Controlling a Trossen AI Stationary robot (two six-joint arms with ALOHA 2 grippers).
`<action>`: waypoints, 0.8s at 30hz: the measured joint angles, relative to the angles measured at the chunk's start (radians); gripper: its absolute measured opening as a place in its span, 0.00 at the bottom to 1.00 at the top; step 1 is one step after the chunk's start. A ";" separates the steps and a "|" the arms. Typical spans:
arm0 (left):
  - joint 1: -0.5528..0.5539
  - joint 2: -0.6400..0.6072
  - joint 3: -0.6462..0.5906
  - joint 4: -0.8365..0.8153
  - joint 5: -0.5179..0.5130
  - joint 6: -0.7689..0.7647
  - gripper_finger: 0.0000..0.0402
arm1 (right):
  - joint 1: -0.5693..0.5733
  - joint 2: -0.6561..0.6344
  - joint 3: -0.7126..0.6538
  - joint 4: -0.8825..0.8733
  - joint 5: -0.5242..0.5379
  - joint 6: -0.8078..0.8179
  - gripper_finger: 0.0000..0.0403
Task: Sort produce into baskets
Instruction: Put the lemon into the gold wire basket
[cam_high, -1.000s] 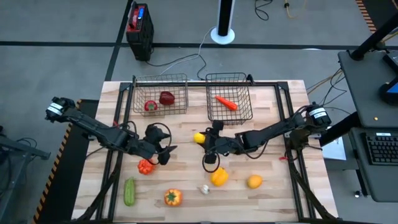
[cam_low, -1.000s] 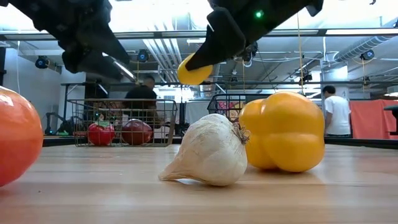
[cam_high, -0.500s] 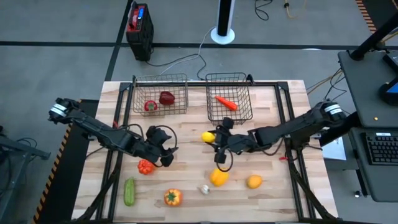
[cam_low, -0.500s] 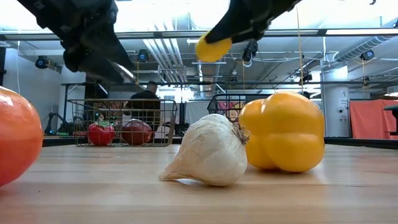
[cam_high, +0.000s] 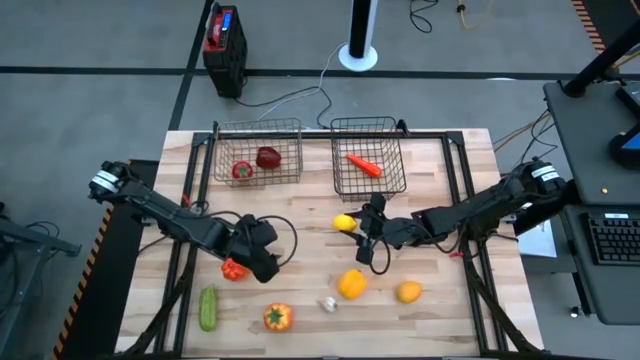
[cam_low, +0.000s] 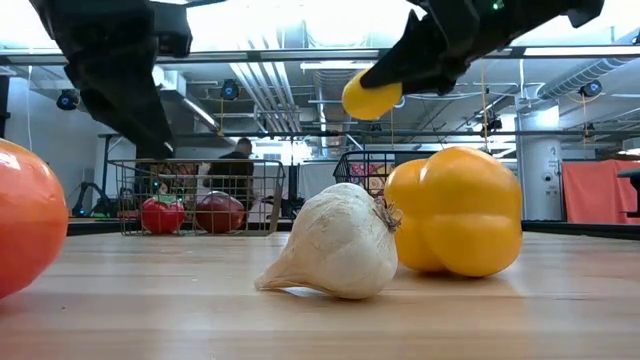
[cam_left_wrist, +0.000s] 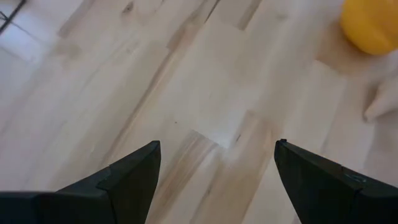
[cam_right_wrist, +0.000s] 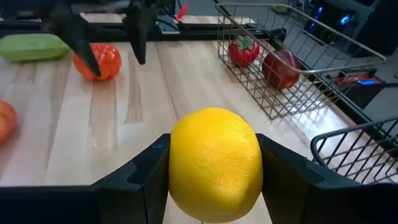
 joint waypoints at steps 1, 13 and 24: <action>0.000 0.013 0.004 0.002 0.000 -0.002 0.74 | 0.000 0.001 0.000 0.002 0.000 -0.007 0.48; 0.000 0.130 0.019 -0.005 -0.005 -0.003 0.74 | 0.000 0.003 0.000 -0.001 0.000 -0.030 0.48; 0.000 0.131 0.018 -0.005 -0.042 -0.004 0.74 | 0.000 0.003 0.000 -0.001 0.001 -0.029 0.48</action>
